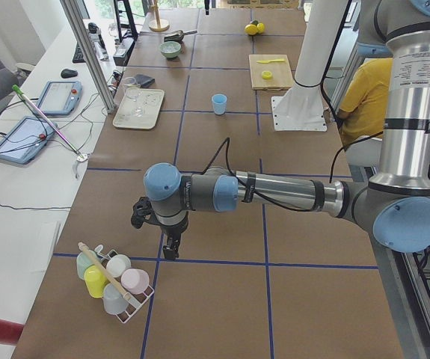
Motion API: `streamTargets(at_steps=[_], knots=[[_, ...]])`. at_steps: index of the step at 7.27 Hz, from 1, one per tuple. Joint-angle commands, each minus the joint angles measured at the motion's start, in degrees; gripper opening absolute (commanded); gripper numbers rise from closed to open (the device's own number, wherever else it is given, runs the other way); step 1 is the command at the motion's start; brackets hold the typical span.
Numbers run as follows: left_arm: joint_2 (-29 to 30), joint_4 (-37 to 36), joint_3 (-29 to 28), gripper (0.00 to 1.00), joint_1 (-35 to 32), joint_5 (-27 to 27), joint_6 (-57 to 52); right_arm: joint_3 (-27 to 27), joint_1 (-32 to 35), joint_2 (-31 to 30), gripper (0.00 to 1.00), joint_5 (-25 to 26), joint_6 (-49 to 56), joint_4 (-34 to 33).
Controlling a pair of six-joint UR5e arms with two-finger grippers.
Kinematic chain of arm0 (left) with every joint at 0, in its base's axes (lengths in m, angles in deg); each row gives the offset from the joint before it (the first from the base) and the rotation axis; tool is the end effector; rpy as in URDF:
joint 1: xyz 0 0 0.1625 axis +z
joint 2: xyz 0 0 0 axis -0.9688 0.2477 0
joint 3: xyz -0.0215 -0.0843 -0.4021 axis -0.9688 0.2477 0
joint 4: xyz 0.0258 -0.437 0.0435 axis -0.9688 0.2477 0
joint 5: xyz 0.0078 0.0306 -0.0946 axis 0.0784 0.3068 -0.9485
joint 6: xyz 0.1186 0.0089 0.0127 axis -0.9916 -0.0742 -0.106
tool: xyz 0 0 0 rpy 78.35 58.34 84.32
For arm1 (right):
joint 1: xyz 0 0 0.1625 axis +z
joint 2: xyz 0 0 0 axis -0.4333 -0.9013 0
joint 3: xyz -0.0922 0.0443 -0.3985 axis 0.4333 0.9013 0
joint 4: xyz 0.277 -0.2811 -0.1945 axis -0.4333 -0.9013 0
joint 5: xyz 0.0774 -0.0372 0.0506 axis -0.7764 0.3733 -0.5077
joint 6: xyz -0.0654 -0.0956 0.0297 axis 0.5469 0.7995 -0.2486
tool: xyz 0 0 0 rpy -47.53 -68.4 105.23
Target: Squeeze lemon into cup
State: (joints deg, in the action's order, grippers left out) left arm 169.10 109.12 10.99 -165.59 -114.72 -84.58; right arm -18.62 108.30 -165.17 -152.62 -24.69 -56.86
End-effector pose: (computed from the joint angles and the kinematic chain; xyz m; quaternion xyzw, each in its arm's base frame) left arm -0.0491 -0.5272 0.6139 0.0329 0.3754 0.0696 0.9236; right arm -0.0208 -0.5312 0.6018 -0.0001 -0.3930 -0.0082 0.9195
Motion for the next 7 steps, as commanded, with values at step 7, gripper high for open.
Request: streamTargets(at_steps=[7], knots=[[-0.95,1.25,0.88,1.0,0.02,-0.19,-4.58,-0.52,0.6,-0.52,1.0,-1.26,-2.4,0.64]])
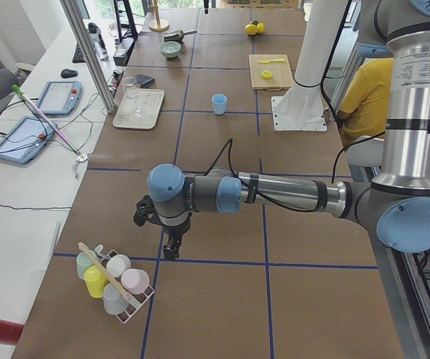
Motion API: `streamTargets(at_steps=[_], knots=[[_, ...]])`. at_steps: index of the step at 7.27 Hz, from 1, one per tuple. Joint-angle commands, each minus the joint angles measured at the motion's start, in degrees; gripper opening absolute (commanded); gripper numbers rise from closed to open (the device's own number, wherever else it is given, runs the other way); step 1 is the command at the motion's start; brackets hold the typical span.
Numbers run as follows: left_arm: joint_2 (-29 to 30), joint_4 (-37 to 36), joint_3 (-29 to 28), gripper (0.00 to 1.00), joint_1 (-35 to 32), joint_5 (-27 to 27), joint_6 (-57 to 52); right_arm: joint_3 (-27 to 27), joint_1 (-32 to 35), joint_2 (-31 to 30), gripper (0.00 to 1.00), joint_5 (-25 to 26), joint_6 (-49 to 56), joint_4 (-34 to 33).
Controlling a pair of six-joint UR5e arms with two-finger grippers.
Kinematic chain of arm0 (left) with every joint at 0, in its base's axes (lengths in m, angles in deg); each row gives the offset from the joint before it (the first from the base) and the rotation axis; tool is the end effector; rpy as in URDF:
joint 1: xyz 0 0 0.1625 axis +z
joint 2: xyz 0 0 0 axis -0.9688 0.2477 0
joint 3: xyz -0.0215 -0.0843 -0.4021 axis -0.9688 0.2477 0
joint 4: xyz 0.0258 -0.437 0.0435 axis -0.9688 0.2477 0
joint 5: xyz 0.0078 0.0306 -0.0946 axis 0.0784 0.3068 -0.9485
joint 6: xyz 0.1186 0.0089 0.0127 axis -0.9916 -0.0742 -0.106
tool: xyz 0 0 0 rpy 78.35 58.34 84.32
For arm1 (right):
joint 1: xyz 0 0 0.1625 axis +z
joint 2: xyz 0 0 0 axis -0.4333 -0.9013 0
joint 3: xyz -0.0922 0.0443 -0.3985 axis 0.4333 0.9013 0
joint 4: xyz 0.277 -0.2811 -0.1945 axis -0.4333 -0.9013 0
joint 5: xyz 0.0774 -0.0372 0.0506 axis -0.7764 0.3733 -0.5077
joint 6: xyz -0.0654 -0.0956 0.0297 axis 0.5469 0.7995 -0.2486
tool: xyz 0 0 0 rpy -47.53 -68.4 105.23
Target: Squeeze lemon into cup
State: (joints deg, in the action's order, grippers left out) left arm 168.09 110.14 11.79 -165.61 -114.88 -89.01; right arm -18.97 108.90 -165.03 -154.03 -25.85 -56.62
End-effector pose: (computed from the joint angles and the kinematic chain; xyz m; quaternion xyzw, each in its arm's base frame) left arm -0.0491 -0.5213 0.6139 0.0541 0.3744 0.1077 0.9194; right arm -0.0174 -0.5323 0.5947 0.0018 -0.4048 0.0025 0.9144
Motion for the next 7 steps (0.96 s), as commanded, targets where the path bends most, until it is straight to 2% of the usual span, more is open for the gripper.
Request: streamTargets(at_steps=[1,3,4,6,7], knots=[[0.58,0.33,0.17,1.0,0.13,-1.87,0.19,-0.34,0.01,-0.92,1.0,0.15,-2.57,0.57],[0.32,1.11,0.43,1.0,0.13,-4.08,0.03,-1.3,-1.65,-0.83,1.0,-0.81,-3.11,0.84],[-0.03,1.29,1.22,1.0,0.13,-4.08,-0.15,-2.35,-2.97,-1.1,1.0,-7.87,-3.11,1.01],[-0.03,1.38,1.4,1.0,0.13,-4.08,-0.15,-11.54,-5.7,-6.95,1.0,-9.52,-5.99,1.97],[-0.03,1.56,1.49,1.0,0.13,-4.08,-0.15,-15.59,-8.4,-10.81,1.0,-8.91,-7.75,6.16]])
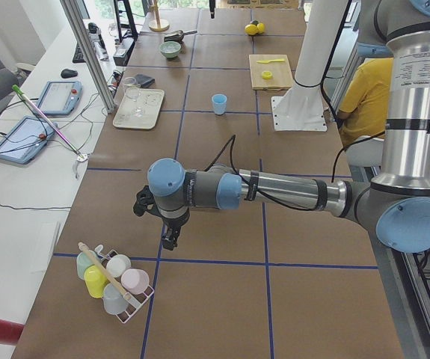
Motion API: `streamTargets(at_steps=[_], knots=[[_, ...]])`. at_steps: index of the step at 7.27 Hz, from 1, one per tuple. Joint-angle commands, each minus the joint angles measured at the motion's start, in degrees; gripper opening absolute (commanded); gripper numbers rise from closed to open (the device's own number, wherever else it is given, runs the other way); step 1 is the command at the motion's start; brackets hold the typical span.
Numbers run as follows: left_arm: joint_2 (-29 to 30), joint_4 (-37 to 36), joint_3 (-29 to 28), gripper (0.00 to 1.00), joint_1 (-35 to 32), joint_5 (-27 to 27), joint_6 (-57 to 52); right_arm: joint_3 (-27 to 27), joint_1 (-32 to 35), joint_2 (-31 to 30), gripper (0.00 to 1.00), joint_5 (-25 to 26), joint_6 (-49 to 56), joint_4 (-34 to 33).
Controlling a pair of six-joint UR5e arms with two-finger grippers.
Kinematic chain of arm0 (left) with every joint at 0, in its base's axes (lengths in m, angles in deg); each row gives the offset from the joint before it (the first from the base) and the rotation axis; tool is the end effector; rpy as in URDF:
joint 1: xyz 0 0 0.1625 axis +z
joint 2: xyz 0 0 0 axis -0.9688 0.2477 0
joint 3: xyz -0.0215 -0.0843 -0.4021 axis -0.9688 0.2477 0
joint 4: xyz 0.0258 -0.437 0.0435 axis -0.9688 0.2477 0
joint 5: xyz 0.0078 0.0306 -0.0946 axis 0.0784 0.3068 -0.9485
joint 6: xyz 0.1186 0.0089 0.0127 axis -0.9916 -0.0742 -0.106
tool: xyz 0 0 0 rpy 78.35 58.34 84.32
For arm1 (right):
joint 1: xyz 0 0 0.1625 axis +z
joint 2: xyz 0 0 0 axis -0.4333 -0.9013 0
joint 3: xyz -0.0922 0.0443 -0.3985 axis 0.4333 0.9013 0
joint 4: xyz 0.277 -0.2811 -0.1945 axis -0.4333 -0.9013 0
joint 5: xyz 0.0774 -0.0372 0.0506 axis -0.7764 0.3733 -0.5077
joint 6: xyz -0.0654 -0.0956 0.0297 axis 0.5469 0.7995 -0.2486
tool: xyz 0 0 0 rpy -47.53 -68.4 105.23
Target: Squeeze lemon into cup
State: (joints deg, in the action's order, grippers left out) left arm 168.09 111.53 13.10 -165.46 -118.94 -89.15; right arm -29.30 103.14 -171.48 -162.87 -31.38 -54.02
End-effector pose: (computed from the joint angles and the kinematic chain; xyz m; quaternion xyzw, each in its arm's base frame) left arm -0.0419 -0.5236 0.5934 0.0788 0.4042 0.1184 0.9035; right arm -0.0717 -0.4795 0.5376 -0.0086 -0.4793 -0.0317 0.8770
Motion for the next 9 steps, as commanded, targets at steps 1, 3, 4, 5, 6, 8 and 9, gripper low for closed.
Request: streamTargets(at_steps=[1,3,4,5,6,8,9], knots=[[-0.11,0.6,0.87,1.0,-0.02,-0.02,-0.01,-6.17,-6.41,-5.53,1.0,0.72,-8.15,11.78],[-0.03,0.6,1.06,1.0,-0.02,-0.02,-0.01,-6.79,-16.58,-7.37,1.0,4.74,-27.04,28.04],[-0.03,0.69,1.23,1.0,-0.02,-0.02,0.07,-9.41,-23.78,-8.43,1.0,11.48,-33.46,32.04],[-0.03,0.69,1.41,1.0,-0.02,-0.02,0.08,-14.3,-33.16,-8.62,1.0,19.81,-45.09,32.08],[-0.03,0.69,1.5,1.0,-0.02,-0.1,0.08,-16.79,-42.22,-9.23,1.0,28.85,-54.61,32.08],[-0.03,0.69,1.85,1.0,-0.02,-1.94,0.16,-19.97,-58.84,-10.37,1.0,44.31,-62.43,31.47],[0.06,0.69,1.85,1.0,-0.02,-1.95,0.16,-20.85,-65.44,-10.12,1.0,51.64,-65.66,28.07]])
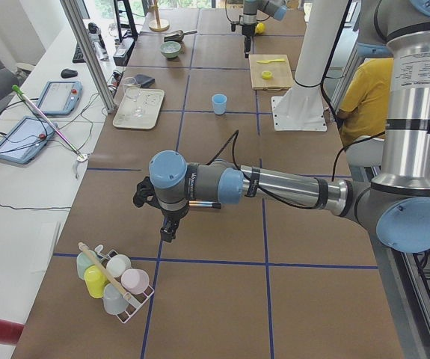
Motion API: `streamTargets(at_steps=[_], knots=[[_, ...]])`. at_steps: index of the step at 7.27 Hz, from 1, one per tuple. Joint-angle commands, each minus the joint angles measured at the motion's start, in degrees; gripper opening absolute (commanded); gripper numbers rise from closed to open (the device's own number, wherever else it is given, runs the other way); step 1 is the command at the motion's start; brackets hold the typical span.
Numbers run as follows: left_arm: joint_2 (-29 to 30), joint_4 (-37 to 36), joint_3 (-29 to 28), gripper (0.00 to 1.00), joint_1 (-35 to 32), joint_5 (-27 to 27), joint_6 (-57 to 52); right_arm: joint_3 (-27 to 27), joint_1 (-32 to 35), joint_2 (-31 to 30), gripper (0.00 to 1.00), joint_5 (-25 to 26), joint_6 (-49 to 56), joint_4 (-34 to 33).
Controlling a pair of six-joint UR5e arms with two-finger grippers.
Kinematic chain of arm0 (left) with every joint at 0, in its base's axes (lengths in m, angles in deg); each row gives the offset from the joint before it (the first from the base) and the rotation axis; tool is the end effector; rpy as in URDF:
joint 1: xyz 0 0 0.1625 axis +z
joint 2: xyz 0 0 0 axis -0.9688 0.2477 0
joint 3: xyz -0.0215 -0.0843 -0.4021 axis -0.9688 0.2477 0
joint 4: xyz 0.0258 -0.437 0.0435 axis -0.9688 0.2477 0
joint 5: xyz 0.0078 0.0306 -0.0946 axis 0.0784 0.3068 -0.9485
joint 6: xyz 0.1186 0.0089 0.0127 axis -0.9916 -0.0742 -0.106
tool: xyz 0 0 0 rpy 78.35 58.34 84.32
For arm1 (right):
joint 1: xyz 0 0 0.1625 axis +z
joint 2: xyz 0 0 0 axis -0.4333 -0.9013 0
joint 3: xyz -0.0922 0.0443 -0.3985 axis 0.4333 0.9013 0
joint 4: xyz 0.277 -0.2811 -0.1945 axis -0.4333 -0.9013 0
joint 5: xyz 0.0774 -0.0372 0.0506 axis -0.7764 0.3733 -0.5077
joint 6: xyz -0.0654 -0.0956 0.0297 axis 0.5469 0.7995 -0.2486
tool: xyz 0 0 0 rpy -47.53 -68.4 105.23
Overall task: Squeeze lemon into cup
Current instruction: 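Move the right gripper down over the lemon slices on the cutting board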
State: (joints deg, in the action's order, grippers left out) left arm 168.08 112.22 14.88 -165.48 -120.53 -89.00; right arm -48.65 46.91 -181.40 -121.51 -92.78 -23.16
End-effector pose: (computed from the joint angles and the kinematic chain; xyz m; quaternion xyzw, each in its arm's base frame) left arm -0.0399 -0.5244 0.5734 0.0987 0.4143 0.1258 0.8960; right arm -0.3682 -0.2534 0.4034 0.0231 -0.4684 0.0081 0.8832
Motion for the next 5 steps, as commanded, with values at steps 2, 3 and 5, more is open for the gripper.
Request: streamTargets(at_steps=[2,3,5], knots=[[0.06,0.0,0.25,1.0,0.0,-0.36,0.01,-2.57,-14.54,-0.37,1.0,13.32,-5.35,-5.98],[0.06,0.0,0.25,1.0,0.09,-0.36,0.01,-2.57,-15.86,-0.29,1.0,13.68,-5.61,-6.08],[0.06,0.0,0.33,1.0,0.0,-0.36,0.01,-2.3,-17.72,-0.02,1.0,14.21,-5.61,-6.17]])
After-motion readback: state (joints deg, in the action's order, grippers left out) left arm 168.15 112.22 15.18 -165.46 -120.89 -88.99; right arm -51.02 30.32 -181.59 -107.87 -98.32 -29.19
